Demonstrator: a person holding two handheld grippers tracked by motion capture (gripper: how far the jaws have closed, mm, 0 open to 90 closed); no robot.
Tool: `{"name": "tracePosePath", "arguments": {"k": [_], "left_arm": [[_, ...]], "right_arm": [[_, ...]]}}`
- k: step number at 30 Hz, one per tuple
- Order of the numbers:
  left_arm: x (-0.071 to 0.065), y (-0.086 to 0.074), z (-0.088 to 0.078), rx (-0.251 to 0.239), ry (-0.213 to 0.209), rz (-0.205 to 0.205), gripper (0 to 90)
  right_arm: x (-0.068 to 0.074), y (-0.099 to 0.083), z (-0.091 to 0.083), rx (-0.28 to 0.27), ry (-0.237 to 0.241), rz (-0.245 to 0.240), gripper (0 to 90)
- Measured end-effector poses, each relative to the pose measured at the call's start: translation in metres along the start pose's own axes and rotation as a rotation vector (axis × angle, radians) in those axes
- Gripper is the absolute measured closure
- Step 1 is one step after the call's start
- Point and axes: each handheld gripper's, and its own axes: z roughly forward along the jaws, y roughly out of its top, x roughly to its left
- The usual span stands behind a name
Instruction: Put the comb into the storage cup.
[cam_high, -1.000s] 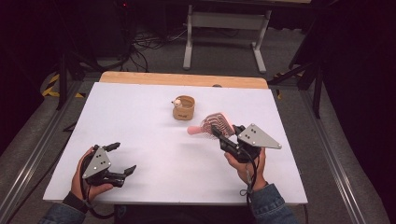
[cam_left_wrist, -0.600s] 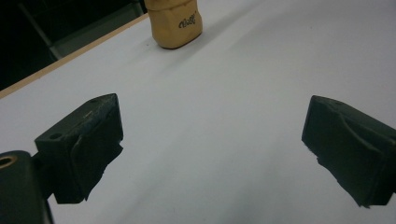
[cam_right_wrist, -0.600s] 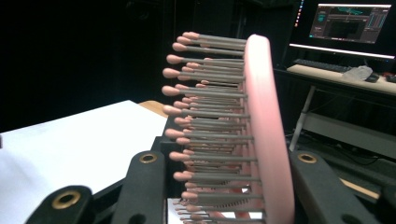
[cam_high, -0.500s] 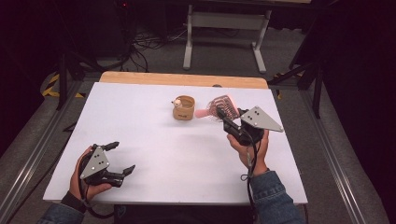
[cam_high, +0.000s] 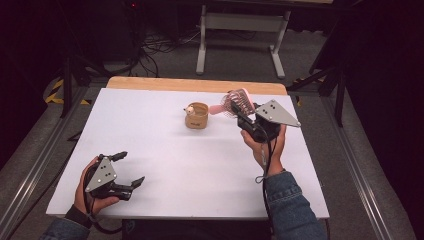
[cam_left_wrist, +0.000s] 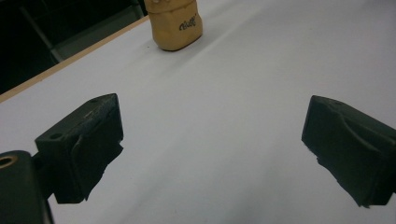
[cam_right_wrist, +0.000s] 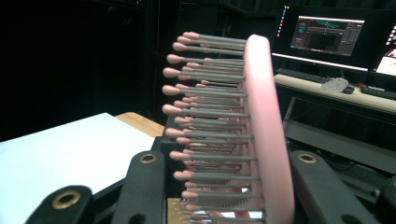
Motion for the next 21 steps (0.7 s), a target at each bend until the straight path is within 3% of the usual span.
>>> {"name": "tracePosePath", "arguments": {"k": [6, 11, 21], "left_arm": [[0.0, 0.0, 0.0, 0.001, 0.0, -0.003, 6.3], [0.0, 0.0, -0.001, 0.0, -0.001, 0.0, 6.8], [0.0, -0.001, -0.001, -0.002, -0.006, -0.006, 6.9]], "right_arm": [[0.004, 0.001, 0.01, -0.001, 0.011, 0.015, 63.2], [0.011, -0.002, 0.023, 0.013, 0.01, 0.0, 63.2], [0.012, -0.009, 0.04, 0.019, 0.002, 0.021, 63.2]]}}
